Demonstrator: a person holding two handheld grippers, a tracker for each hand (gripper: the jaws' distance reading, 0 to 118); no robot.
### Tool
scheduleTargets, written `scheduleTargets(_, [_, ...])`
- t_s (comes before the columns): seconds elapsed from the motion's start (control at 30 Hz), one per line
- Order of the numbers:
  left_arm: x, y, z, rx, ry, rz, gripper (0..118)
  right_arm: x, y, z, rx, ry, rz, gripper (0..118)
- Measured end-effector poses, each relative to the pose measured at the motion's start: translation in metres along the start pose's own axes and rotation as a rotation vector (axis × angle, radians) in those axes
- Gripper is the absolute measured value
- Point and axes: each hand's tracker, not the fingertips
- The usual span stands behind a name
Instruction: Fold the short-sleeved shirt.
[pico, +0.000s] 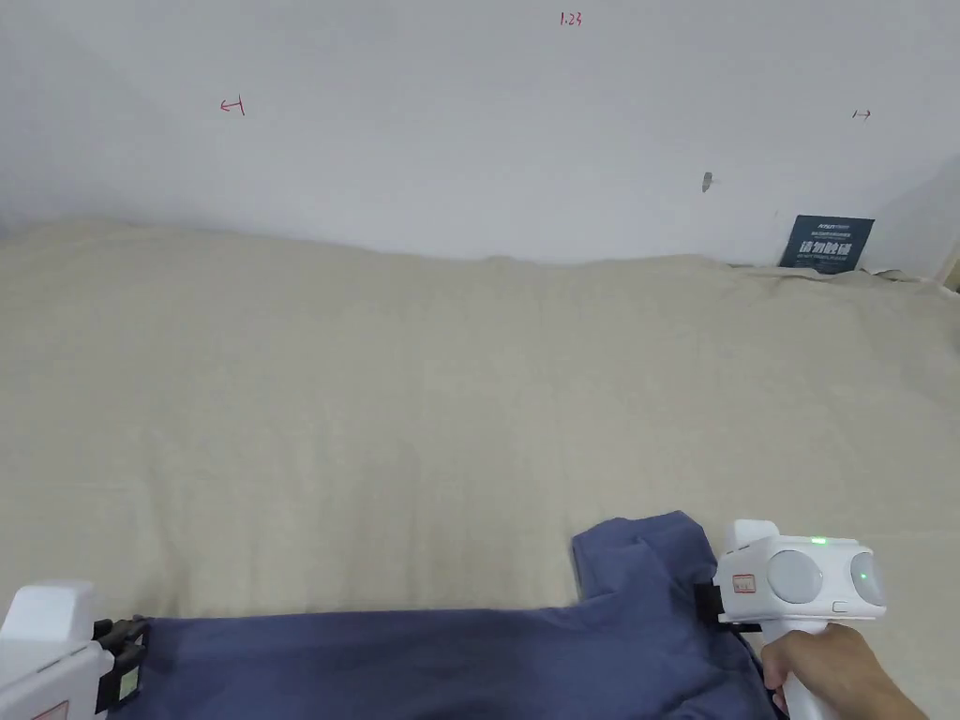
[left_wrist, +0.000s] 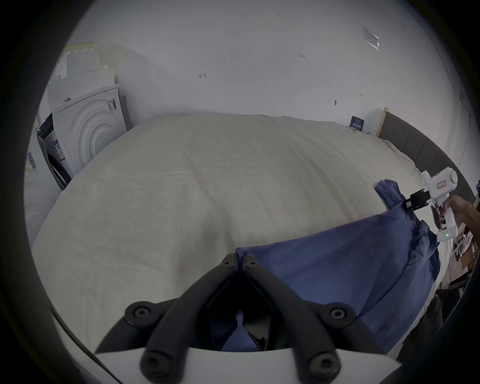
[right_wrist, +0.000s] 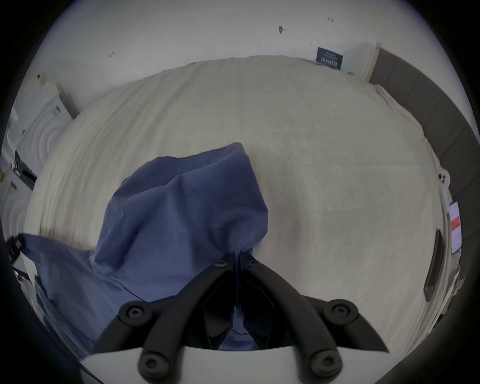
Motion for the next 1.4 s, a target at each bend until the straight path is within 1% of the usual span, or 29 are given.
scheduleTargets(0.07, [0.0, 0.001, 0.002, 0.0, -0.004, 0.007, 0, 0.0, -0.005, 0.011, 0.041, -0.002, -0.002, 3])
scheduleTargets(0.13, [-0.001, 0.0, 0.005, 0.003, -0.011, 0.013, 0, 0.003, -0.01, 0.022, 0.106, 0.034, -0.028, 3])
scheduleTargets(0.2, [-0.002, 0.0, 0.009, 0.004, -0.017, 0.02, 0, 0.004, -0.014, 0.035, 0.143, 0.036, -0.047, 3])
scheduleTargets(0.27, [-0.003, 0.0, 0.014, 0.008, -0.026, 0.027, 0, 0.004, -0.019, 0.049, 0.184, 0.044, -0.036, 3])
scheduleTargets(0.63, [-0.023, -0.007, 0.049, 0.048, -0.094, 0.085, 0, 0.009, -0.061, 0.129, 0.344, 0.097, -0.054, 3])
scheduleTargets(0.87, [-0.037, -0.02, 0.073, 0.076, -0.135, 0.106, 0, 0.012, -0.101, 0.174, 0.392, 0.117, -0.054, 3])
scheduleTargets(1.07, [-0.042, -0.042, 0.09, 0.069, -0.159, 0.121, 0, 0.014, -0.149, 0.197, 0.38, 0.114, -0.046, 3])
scheduleTargets(1.1, [-0.042, -0.047, 0.092, 0.061, -0.162, 0.12, 0, 0.014, -0.158, 0.198, 0.358, 0.104, -0.04, 3])
scheduleTargets(1.2, [-0.041, -0.06, 0.094, 0.023, -0.167, 0.112, 0, 0.016, -0.187, 0.193, 0.288, 0.103, -0.061, 3])
scheduleTargets(1.3, [-0.039, -0.079, 0.093, -0.039, -0.159, 0.093, 0, 0.016, -0.214, 0.181, 0.215, 0.08, -0.067, 3])
scheduleTargets(1.4, [-0.038, -0.096, 0.087, -0.097, -0.142, 0.078, 0, 0.019, -0.237, 0.169, 0.16, 0.075, -0.093, 3])
